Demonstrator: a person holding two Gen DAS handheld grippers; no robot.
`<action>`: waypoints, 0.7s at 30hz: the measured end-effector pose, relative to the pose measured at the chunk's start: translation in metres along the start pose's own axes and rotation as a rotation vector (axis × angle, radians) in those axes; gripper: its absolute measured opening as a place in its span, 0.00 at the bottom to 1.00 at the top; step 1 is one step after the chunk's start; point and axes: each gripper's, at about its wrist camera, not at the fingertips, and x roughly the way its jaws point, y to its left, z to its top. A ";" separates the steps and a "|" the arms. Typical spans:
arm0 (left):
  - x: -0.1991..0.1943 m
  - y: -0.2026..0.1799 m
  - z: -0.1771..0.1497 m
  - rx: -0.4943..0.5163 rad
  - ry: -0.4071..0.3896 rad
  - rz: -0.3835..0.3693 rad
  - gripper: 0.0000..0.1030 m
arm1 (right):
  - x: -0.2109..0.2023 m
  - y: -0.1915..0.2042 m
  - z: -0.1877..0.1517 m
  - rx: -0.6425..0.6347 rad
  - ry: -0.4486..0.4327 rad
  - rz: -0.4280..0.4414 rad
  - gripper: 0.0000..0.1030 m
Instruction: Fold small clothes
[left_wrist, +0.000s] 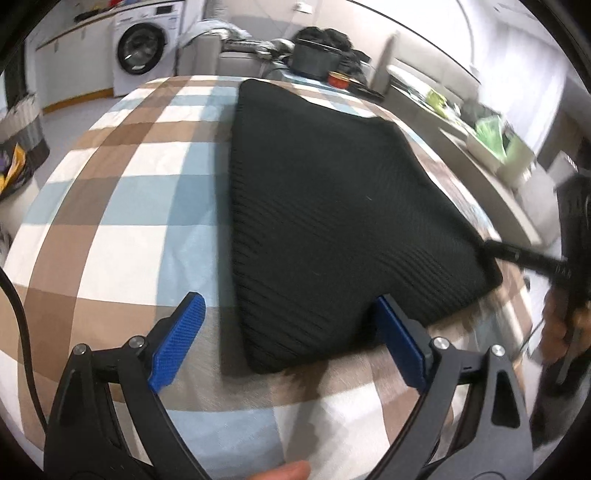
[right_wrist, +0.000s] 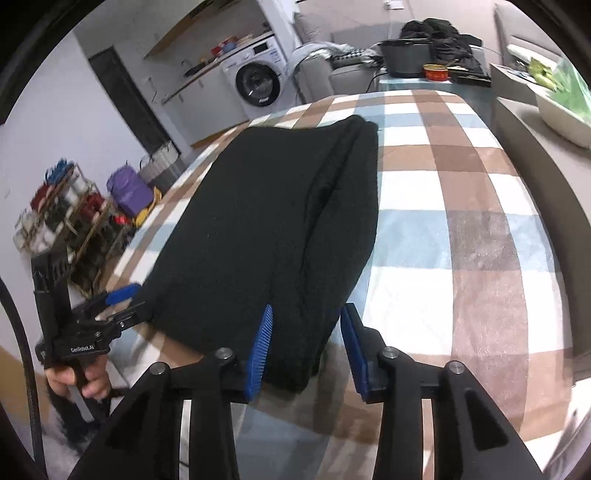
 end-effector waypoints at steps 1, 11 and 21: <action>0.001 0.004 0.002 -0.017 0.000 -0.008 0.88 | 0.003 0.000 0.001 0.010 0.002 0.008 0.38; 0.022 0.012 0.016 -0.052 -0.010 -0.044 0.23 | 0.024 0.011 -0.002 0.002 -0.027 -0.001 0.26; 0.057 0.005 0.062 -0.022 -0.032 0.036 0.23 | 0.055 0.005 0.044 0.057 -0.070 -0.087 0.26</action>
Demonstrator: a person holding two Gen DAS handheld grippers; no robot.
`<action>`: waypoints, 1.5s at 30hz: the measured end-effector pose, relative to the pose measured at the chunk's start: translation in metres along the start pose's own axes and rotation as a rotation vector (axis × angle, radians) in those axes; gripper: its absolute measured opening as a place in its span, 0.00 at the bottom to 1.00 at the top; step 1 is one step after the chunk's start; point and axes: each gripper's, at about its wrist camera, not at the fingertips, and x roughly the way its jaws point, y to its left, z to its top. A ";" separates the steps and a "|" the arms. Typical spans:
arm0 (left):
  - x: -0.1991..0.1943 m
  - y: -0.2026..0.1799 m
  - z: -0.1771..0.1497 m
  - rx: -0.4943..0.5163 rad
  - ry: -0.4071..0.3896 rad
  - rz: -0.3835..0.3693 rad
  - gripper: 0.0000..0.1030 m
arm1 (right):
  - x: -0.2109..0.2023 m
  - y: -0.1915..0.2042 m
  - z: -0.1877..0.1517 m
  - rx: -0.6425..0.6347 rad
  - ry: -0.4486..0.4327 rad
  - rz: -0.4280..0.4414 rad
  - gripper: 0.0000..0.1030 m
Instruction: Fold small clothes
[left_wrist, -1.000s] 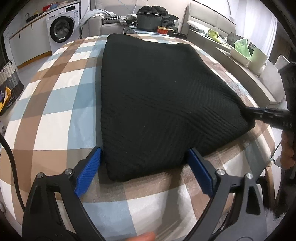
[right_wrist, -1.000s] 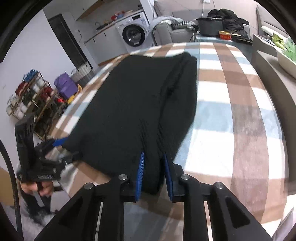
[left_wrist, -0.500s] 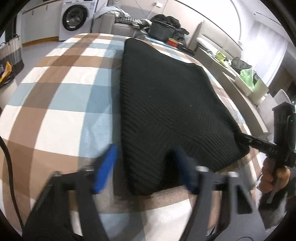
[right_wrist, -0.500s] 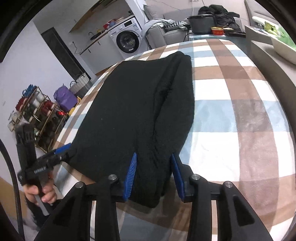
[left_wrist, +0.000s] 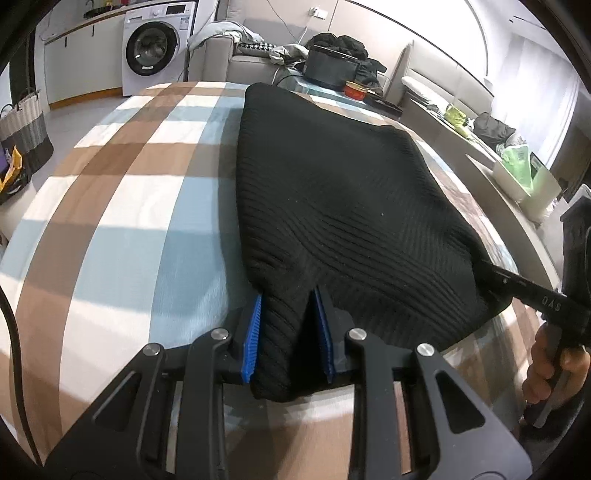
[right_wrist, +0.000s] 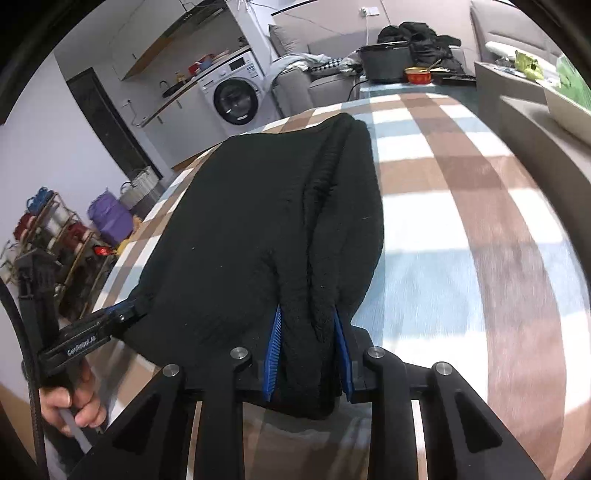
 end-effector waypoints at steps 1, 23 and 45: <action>0.002 0.000 0.002 0.001 -0.005 0.002 0.23 | 0.002 0.000 0.003 -0.008 -0.003 -0.009 0.26; -0.078 -0.019 -0.015 0.141 -0.325 0.030 0.99 | -0.072 0.013 -0.010 -0.266 -0.320 -0.019 1.00; -0.078 -0.027 -0.027 0.181 -0.386 0.041 0.99 | -0.077 0.018 -0.024 -0.318 -0.449 0.017 1.00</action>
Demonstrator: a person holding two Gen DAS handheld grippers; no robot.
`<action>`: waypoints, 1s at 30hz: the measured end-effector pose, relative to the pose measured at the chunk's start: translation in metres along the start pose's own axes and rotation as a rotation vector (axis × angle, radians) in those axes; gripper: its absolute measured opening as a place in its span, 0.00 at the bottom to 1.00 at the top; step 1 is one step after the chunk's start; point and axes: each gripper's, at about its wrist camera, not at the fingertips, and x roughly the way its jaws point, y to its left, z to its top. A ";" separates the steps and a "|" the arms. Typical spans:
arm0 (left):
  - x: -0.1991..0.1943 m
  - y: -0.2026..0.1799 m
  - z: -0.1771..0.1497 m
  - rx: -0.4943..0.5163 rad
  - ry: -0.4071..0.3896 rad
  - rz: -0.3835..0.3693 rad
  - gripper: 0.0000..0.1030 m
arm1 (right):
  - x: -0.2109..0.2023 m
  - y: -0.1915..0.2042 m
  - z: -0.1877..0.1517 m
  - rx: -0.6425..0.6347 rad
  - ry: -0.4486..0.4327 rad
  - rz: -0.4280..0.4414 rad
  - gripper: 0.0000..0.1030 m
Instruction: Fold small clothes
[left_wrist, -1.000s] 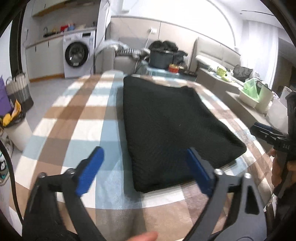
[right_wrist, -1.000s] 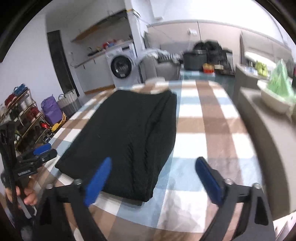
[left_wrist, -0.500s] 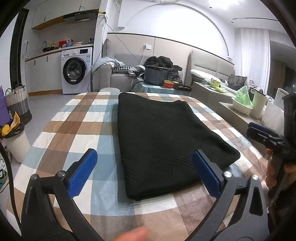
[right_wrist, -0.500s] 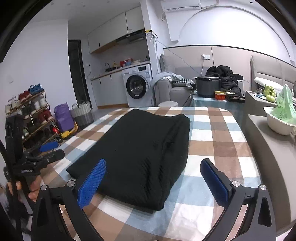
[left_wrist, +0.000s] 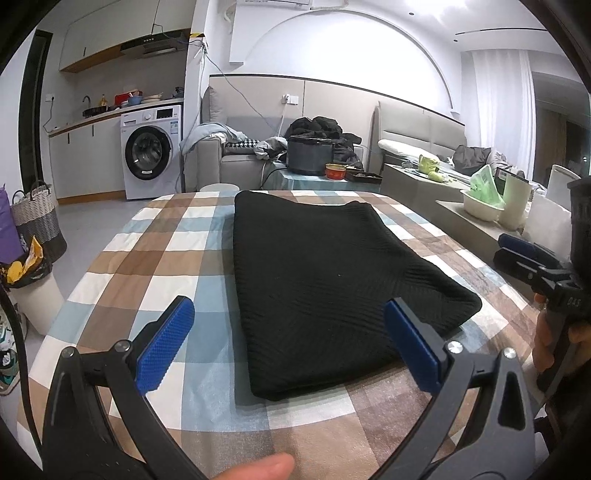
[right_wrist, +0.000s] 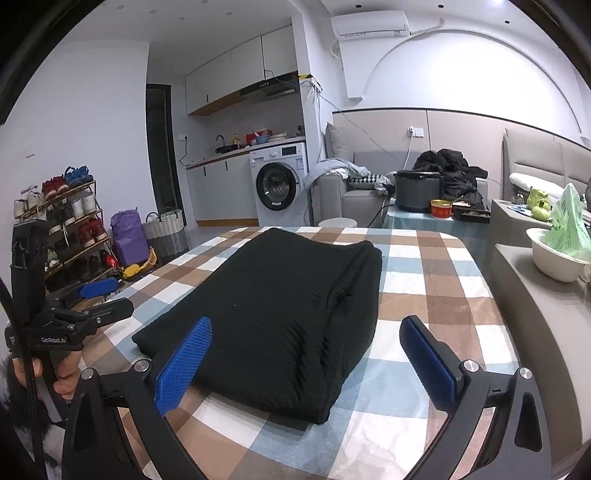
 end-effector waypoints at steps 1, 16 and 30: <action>0.000 0.000 0.000 -0.001 0.002 -0.002 0.99 | -0.001 0.000 0.000 -0.003 -0.005 -0.001 1.00; 0.000 0.004 0.000 -0.005 0.002 0.005 0.99 | -0.006 0.007 -0.001 -0.035 -0.036 0.001 1.00; 0.000 0.004 0.000 -0.006 0.002 0.004 0.99 | -0.006 0.008 -0.001 -0.034 -0.035 0.002 1.00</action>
